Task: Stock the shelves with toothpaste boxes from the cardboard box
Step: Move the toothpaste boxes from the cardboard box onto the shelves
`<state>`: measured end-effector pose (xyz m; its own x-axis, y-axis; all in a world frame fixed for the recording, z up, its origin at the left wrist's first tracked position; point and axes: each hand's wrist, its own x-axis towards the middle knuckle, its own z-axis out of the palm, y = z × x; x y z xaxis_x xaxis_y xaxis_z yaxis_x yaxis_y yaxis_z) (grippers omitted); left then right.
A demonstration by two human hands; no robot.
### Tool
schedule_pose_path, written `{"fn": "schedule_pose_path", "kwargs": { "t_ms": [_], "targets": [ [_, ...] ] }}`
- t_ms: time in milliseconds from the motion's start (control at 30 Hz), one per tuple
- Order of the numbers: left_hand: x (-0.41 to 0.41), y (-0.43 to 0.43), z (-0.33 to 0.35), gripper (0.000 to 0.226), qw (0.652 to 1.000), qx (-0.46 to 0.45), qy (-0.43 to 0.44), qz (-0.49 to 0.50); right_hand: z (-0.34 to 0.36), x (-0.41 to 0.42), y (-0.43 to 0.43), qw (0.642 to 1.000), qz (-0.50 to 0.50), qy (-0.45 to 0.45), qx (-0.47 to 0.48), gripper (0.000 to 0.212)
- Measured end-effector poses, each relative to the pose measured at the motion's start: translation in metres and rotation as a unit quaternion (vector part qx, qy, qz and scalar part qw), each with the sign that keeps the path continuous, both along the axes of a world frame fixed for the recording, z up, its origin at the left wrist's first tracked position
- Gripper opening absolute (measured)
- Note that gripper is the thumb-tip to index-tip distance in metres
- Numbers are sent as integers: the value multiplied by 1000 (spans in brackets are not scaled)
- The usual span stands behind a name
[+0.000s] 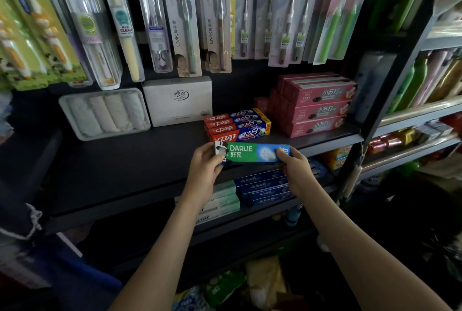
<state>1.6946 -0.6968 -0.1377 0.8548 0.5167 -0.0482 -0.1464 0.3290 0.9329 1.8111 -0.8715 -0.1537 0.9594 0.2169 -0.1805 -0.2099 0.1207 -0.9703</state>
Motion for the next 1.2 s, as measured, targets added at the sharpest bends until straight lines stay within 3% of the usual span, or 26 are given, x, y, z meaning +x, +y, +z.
{"fn": "schedule_pose_path", "kwargs": {
  "t_ms": [200,367,500,667,833,1033,1200],
  "targets": [
    [5,3,-6,45,985,170,17,6,0,6,10,991,-39,-24,-128,32],
    [14,6,-5,46,947,314,57,40,-3,2,12,990,-43,-54,-125,45],
    [19,8,-6,48,920,364,126,76,9,5,13,990,-27,-96,-101,56],
    [36,19,-23,24,859,467,198,78,20,14,14,991,26,-99,-84,65],
    [45,16,-21,31,797,533,263,104,7,26,20,987,69,-95,-113,75],
    [50,1,-9,63,887,402,215,82,2,43,25,967,49,-106,-228,75],
    [58,-7,-6,60,909,348,212,89,2,56,24,980,72,-96,-159,65]
  ]
}}
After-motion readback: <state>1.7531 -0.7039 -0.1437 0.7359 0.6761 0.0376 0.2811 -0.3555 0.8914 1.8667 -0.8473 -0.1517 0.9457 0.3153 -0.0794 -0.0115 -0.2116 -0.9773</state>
